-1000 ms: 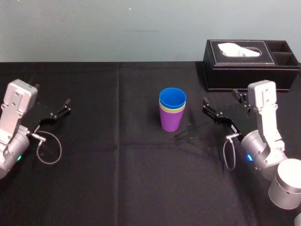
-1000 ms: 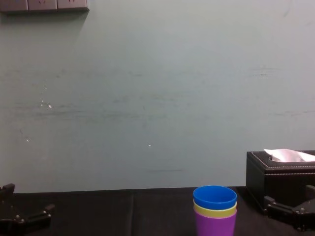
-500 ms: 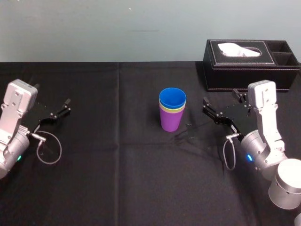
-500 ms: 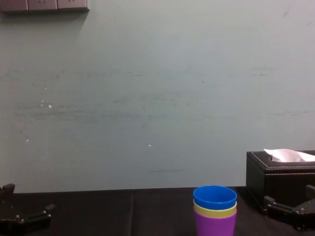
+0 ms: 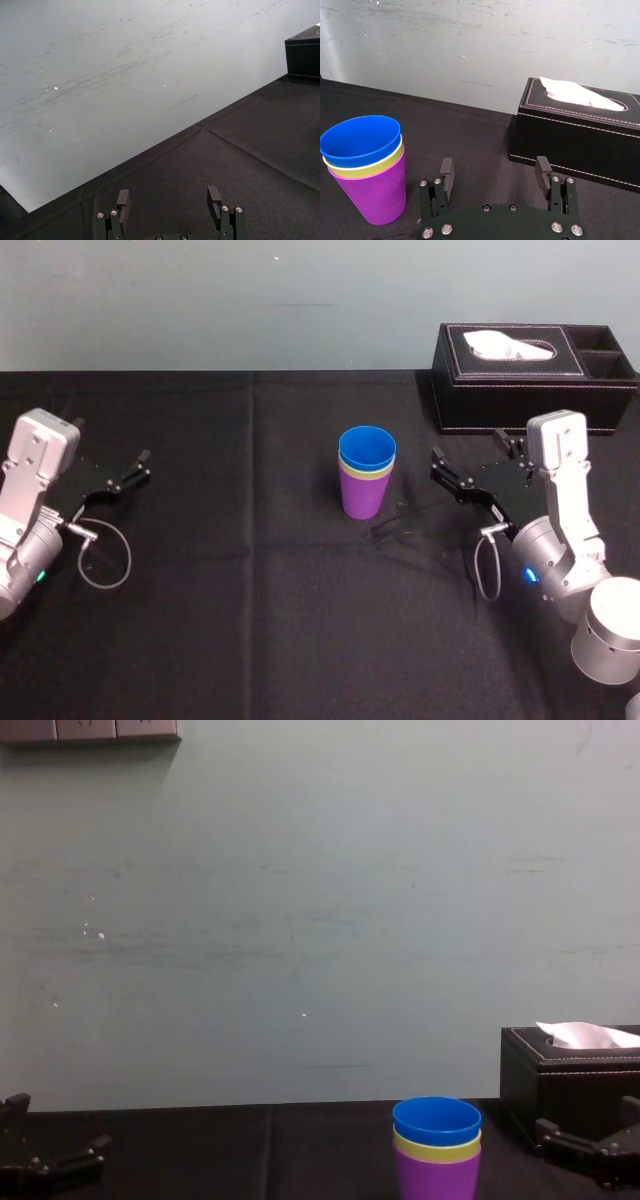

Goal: Stack the three plastic cups sequentially using one hand.

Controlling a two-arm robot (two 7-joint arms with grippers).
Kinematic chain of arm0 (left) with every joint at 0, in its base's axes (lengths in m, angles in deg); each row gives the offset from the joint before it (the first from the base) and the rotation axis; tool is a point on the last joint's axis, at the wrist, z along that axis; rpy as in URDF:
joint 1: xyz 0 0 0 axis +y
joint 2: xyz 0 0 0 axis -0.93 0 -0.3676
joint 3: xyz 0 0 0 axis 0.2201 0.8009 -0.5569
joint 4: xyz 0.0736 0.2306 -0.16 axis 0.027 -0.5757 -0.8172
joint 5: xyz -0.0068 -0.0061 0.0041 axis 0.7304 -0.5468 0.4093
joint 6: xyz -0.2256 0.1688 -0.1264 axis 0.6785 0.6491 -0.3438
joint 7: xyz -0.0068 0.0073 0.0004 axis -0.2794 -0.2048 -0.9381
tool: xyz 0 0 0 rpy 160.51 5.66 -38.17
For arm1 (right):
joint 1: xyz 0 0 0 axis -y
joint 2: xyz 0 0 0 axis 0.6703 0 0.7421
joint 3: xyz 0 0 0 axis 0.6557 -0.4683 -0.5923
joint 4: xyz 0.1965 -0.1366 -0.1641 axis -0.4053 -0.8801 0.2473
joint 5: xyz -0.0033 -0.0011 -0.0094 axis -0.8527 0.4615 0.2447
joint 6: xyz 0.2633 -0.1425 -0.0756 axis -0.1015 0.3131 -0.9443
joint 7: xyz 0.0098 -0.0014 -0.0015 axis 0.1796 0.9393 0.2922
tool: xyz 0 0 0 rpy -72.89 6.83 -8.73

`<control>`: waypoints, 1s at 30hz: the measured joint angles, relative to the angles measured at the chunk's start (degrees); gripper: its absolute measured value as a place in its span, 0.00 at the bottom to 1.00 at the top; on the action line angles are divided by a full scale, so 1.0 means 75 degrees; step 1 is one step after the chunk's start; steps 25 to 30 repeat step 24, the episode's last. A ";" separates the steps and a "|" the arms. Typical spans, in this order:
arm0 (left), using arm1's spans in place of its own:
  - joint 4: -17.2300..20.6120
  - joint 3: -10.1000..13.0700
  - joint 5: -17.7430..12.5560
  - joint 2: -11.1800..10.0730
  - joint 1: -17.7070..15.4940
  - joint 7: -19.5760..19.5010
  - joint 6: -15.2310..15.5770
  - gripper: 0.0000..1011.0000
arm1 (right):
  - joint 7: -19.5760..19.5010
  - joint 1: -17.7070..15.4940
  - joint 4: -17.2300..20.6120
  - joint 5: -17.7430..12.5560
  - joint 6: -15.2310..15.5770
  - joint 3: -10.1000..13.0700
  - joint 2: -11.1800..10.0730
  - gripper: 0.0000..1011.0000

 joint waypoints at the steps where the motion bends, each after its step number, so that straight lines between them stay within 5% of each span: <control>1: 0.0000 0.0000 0.0000 0.0000 0.0000 0.0000 0.0000 1.00 | 0.0000 0.0000 0.0000 0.0000 0.0000 0.0000 0.0000 0.99; 30: 0.0000 0.0000 0.0000 0.0000 0.0000 0.0000 0.0000 1.00 | 0.0000 0.0000 0.0000 0.0000 0.0000 0.0000 0.0000 0.99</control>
